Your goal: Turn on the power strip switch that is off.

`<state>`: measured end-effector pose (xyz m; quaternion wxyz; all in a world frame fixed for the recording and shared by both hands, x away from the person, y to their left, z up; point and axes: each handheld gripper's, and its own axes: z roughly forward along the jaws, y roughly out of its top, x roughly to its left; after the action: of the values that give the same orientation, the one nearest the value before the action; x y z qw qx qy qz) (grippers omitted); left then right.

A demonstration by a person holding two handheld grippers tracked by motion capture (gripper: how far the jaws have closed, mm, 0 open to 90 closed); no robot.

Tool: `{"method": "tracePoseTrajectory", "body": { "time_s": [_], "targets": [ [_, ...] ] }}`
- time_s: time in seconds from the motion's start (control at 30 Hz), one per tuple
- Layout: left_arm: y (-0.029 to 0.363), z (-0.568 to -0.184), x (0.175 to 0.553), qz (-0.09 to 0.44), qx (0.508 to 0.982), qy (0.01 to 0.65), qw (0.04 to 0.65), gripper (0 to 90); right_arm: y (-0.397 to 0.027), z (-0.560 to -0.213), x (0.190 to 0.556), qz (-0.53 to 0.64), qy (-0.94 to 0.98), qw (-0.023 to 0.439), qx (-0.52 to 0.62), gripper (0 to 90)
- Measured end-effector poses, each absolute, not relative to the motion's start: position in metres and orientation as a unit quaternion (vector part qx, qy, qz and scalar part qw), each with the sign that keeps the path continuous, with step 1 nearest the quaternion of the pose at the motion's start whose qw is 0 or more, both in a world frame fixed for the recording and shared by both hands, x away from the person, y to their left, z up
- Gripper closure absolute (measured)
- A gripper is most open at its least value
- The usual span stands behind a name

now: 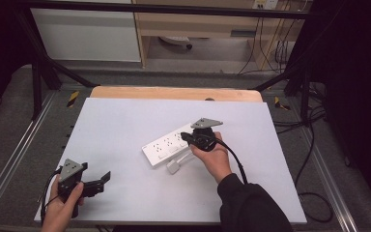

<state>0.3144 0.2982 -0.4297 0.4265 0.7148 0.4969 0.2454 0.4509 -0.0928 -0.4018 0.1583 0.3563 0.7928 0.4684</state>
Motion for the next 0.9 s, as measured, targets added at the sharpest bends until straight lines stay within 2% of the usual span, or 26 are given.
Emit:
{"method": "tracePoseTrajectory", "body": {
  "time_s": [0.9],
  "targets": [
    [0.296, -0.430, 0.315, 0.248, 0.721, 0.491, 0.422, 6.6, -0.077, -0.432, 0.448, 0.461, 0.796, 0.144, 0.364, 90.0]
  ]
}}
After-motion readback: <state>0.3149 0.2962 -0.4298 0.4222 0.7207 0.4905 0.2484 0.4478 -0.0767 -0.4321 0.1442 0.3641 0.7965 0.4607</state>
